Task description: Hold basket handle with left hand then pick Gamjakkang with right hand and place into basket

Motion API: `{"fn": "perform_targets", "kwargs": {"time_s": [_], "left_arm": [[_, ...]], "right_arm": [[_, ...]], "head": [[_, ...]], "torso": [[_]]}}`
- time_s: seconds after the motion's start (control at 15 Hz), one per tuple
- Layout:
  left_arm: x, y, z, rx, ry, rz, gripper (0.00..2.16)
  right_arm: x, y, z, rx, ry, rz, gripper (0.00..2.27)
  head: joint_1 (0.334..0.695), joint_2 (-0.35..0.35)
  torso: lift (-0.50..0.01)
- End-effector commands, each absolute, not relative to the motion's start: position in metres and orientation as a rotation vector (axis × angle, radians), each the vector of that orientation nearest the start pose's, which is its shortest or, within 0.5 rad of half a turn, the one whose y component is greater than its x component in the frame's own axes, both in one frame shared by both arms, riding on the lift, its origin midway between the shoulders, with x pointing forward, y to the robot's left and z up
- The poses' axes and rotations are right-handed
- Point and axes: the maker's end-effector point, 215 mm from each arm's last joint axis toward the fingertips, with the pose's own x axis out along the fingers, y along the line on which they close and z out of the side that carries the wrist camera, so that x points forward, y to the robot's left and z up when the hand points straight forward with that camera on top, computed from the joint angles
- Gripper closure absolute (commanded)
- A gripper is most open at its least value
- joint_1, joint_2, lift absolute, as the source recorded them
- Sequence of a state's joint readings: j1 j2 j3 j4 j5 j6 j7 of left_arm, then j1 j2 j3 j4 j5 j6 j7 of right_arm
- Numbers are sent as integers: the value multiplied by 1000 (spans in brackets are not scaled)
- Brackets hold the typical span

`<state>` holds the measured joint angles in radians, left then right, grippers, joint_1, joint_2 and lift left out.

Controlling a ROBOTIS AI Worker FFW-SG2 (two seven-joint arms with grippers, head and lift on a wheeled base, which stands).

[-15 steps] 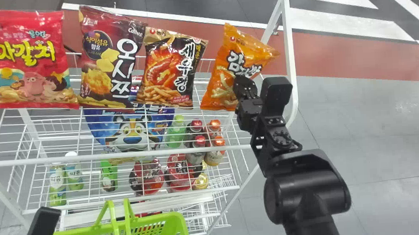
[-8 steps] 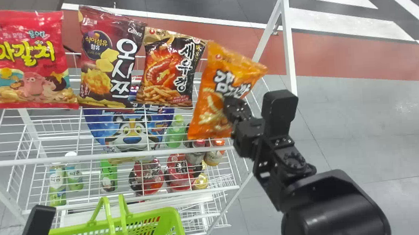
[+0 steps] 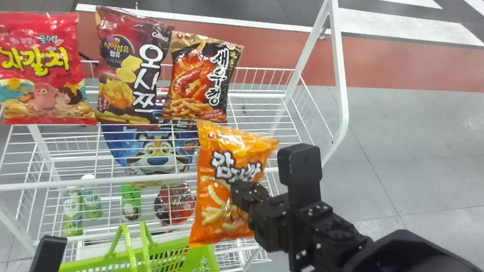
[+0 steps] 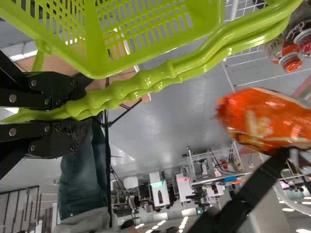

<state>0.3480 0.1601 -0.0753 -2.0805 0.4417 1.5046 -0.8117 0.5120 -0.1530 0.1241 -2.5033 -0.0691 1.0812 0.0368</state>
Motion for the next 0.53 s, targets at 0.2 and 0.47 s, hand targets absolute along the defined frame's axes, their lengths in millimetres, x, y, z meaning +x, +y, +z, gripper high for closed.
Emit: {"fn": "perform_targets", "kwargs": {"time_s": [0.2, 0.47], "left_arm": [[201, 17, -467, -709, 1247, -1034, 2020], [201, 16, -466, -710, 1243, -1036, 2020]], "right_arm": [[289, -138, -434, -92, 918, 326, 2044], [261, -103, -454, -51, 1002, 430, 2044]], "head": [[695, -307], [695, -284]], "torso": [[0], [0]]}}
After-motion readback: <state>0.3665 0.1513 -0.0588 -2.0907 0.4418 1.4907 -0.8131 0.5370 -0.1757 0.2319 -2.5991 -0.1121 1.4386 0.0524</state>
